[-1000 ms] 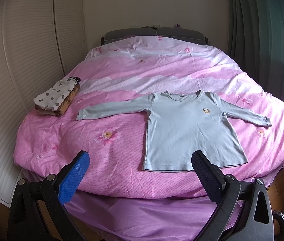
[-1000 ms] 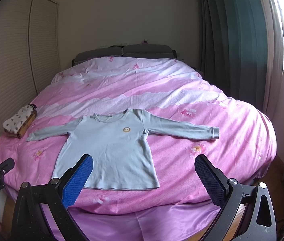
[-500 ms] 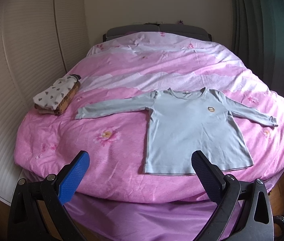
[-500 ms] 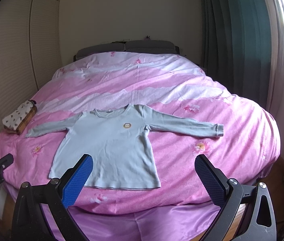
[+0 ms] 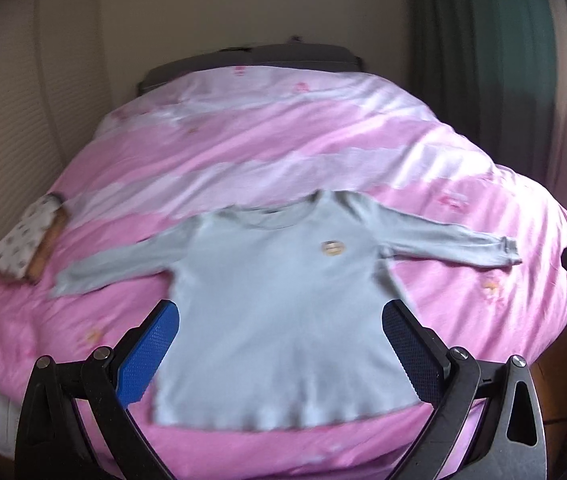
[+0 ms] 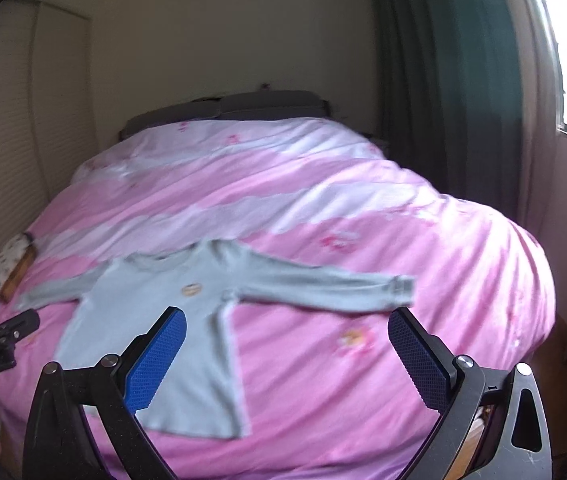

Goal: Fold small clothes
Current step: 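Grasp the sleeve cuff with the right gripper and lift it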

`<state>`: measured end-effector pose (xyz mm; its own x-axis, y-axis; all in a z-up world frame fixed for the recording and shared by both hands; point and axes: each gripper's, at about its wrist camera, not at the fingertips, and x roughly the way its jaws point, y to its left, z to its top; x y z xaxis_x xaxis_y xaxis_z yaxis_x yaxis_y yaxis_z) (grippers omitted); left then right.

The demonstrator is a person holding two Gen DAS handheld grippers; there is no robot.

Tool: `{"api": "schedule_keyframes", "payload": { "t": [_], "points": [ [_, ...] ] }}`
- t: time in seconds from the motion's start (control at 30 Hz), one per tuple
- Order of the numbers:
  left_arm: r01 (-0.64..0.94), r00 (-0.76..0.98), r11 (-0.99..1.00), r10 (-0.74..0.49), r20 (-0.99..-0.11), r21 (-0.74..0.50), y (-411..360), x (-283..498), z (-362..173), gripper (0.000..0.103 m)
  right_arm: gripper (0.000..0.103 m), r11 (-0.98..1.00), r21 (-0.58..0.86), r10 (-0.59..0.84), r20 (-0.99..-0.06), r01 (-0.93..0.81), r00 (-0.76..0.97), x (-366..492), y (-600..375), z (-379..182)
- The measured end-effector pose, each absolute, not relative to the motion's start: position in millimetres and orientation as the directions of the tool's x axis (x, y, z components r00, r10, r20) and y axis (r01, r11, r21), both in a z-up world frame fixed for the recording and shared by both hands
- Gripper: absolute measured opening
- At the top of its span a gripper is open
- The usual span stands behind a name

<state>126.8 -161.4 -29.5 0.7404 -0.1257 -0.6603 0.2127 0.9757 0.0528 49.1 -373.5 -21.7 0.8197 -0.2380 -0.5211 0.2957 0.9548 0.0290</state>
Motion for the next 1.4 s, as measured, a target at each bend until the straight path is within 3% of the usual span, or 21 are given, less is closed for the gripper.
{"api": "schedule_keyframes", "payload": {
  "t": [0.1,0.17,0.33,0.47,0.53,0.87,1.0,1.17,1.27,1.4],
  "points": [
    [0.234,0.734,0.972,-0.160,-0.660,0.025,-198,148,-38,0.103,0.090,0.942,0.062,-0.248,-0.534,0.329,0.809,61,-416,-31],
    [0.254,0.724,0.967,-0.182,-0.666,0.011,-226,164,-47,0.103,0.074,0.936,0.091,-0.239,-0.544,0.339,0.805,69,-443,-40],
    [0.295,0.706,0.955,-0.204,-0.679,0.019,-288,198,-70,0.103,0.057,0.913,0.154,-0.223,-0.586,0.378,0.779,91,-505,-69],
    [0.301,0.691,0.953,-0.206,-0.693,0.017,-319,220,-87,0.103,0.036,0.907,0.182,-0.202,-0.605,0.381,0.770,112,-541,-93],
    [0.301,0.685,0.953,-0.200,-0.701,0.022,-331,230,-96,0.103,0.031,0.901,0.187,-0.202,-0.617,0.391,0.760,123,-555,-105],
    [0.309,0.683,0.948,-0.166,-0.711,0.075,-366,257,-125,0.103,0.030,0.868,0.316,-0.102,-0.639,0.382,0.762,165,-611,-151],
    [0.293,0.669,0.953,-0.150,-0.728,0.073,-366,263,-136,0.103,0.025,0.860,0.352,-0.048,-0.663,0.368,0.747,172,-619,-171],
    [0.295,0.666,0.952,-0.140,-0.733,0.086,-368,264,-141,0.103,0.024,0.836,0.446,0.046,-0.637,0.320,0.769,174,-627,-186],
    [0.303,0.673,0.948,-0.142,-0.726,0.096,-370,260,-137,0.103,0.015,0.803,0.518,0.116,-0.621,0.295,0.776,175,-631,-192],
    [0.305,0.685,0.946,-0.141,-0.715,0.106,-367,256,-129,0.103,0.011,0.782,0.546,0.113,-0.598,0.301,0.793,167,-633,-188]
  ]
}}
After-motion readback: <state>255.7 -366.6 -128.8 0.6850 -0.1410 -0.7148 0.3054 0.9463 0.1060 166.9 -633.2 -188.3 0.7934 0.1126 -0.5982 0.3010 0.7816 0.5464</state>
